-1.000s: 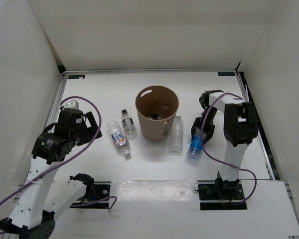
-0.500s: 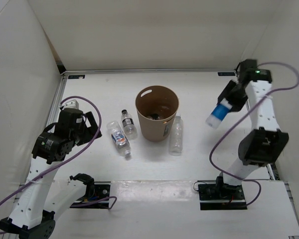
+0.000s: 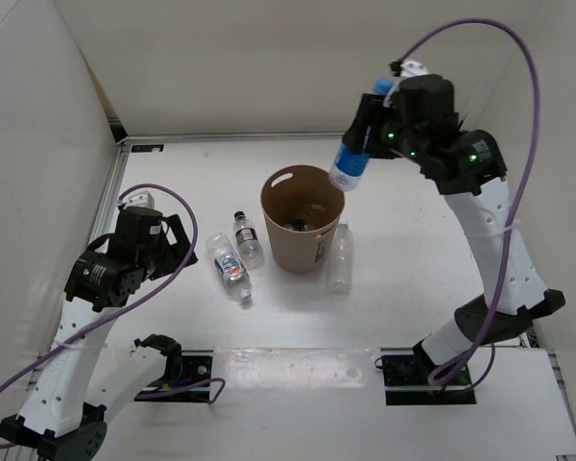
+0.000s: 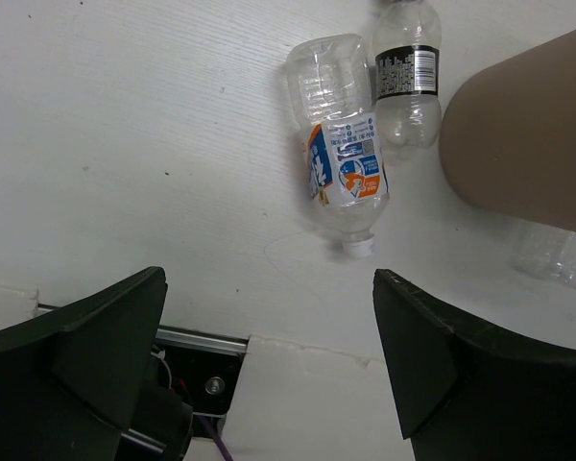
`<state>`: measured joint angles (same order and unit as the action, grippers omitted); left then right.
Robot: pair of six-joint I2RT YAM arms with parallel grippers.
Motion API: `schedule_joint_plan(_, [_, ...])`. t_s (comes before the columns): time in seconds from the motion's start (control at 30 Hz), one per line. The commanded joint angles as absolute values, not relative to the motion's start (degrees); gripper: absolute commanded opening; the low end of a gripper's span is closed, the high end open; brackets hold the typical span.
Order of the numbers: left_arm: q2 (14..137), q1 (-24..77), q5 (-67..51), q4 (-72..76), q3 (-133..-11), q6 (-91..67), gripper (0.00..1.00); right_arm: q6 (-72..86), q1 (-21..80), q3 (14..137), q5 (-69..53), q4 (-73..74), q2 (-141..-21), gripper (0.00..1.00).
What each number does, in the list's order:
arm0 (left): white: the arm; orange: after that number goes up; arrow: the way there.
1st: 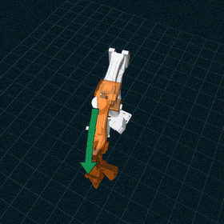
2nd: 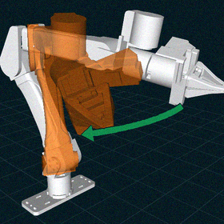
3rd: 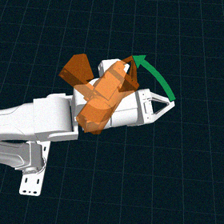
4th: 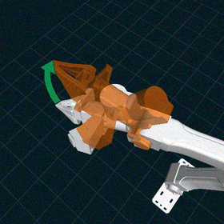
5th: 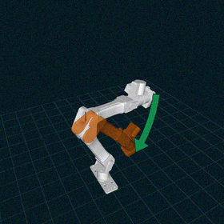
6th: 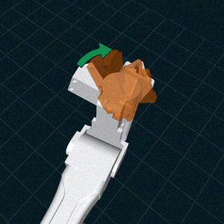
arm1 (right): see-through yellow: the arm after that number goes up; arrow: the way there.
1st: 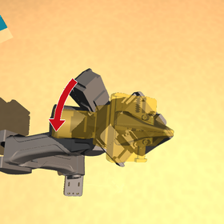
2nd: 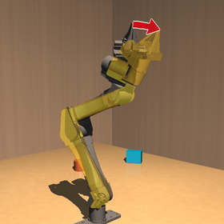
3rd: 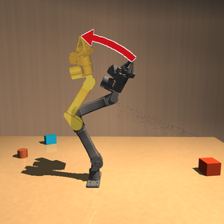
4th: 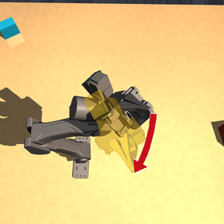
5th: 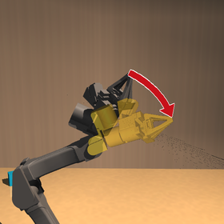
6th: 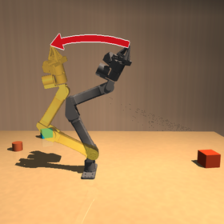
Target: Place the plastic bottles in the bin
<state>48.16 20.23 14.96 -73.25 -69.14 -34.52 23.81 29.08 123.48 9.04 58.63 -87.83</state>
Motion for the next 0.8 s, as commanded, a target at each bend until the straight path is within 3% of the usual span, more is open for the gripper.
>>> schedule_joint_plan(0.0, [48.08,20.39,14.50,-72.60,-69.17,-34.80,1.00,15.22,38.12,126.65,17.49,53.00,-89.81,0.31])
schedule_joint_plan(0.27, [47.72,20.39,14.41,-72.68,-69.00,-34.63,1.00,14.59,43.68,124.81,18.36,54.67,-93.42,0.36])
schedule_joint_plan(0.5, [47.29,20.39,14.59,-72.33,-68.64,-34.54,1.00,15.20,44.21,123.14,19.06,55.80,-95.36,0.44])
schedule_joint_plan(0.77, [46.93,20.48,15.12,-72.51,-68.47,-34.45,1.00,21.35,43.25,121.90,22.49,60.37,-97.64,0.45])
